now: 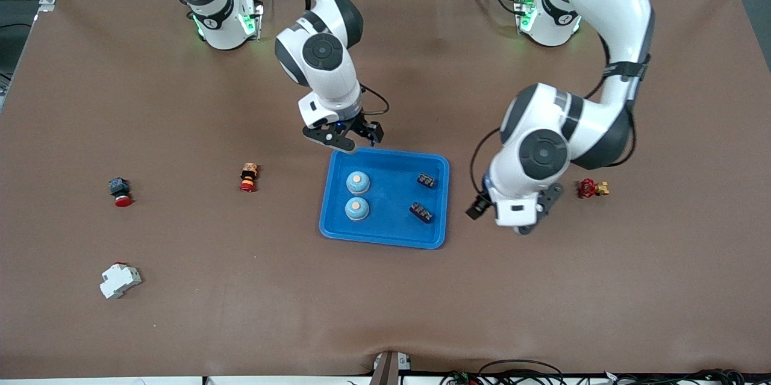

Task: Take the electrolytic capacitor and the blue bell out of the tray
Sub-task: 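Reach the right gripper to a bell while the left gripper reaches a capacitor, then grasp the blue bell with the right gripper while the left gripper grasps the capacitor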

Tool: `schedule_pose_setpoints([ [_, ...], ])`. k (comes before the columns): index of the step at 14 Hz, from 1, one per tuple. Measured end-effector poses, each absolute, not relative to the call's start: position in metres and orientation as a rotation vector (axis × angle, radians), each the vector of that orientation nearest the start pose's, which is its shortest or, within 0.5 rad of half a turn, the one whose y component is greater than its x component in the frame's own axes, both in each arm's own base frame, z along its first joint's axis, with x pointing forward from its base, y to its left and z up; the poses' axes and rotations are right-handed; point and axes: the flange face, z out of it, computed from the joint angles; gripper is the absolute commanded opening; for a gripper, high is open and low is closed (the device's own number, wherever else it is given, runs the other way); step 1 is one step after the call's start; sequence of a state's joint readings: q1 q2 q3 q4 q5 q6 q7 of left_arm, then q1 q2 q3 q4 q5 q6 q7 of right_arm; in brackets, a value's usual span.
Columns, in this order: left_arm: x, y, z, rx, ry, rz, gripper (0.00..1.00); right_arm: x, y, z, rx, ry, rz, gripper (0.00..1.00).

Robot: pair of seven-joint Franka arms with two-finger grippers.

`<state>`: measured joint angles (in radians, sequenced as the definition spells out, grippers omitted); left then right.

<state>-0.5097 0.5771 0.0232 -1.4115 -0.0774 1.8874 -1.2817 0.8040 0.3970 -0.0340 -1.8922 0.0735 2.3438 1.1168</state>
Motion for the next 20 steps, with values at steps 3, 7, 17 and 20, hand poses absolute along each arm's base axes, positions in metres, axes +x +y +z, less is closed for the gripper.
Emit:
schedule_pose_setpoints([
  [3, 0.603, -0.384, 0.335, -2.846, -1.321, 0.110, 1.00, 0.462, 0.455, 0.277, -3.023, 0.618, 0.008, 1.00],
  [7, 0.608, -0.406, 0.293, -2.822, -1.534, 0.032, 1.00, 0.489, 0.461, 0.253, -3.042, 0.623, -0.034, 1.00],
  [17, 0.610, -0.424, 0.218, -2.793, -1.742, -0.001, 1.00, 0.527, 0.434, 0.223, -3.106, 0.611, -0.136, 1.00],
  [20, 0.607, -0.423, 0.198, -2.772, -1.731, 0.015, 1.00, 0.530, 0.432, 0.216, -3.096, 0.614, -0.146, 1.00],
])
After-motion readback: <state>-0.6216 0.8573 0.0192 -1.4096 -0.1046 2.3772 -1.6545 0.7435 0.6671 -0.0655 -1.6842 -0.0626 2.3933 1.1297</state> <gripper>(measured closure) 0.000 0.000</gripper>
